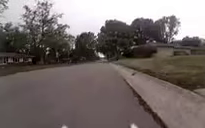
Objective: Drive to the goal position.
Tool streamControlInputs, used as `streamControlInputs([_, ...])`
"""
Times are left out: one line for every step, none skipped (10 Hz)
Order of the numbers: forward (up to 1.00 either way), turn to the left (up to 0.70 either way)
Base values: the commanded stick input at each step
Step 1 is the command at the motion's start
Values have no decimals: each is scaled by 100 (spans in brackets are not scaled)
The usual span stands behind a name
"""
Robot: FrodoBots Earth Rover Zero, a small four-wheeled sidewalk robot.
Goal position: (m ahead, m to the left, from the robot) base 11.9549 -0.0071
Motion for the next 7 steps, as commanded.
streamControlInputs([100, 0])
streamControlInputs([100, 0])
streamControlInputs([100, -6])
streamControlInputs([100, -28])
streamControlInputs([100, -24])
streamControlInputs([100, -1])
streamControlInputs([100, 0])
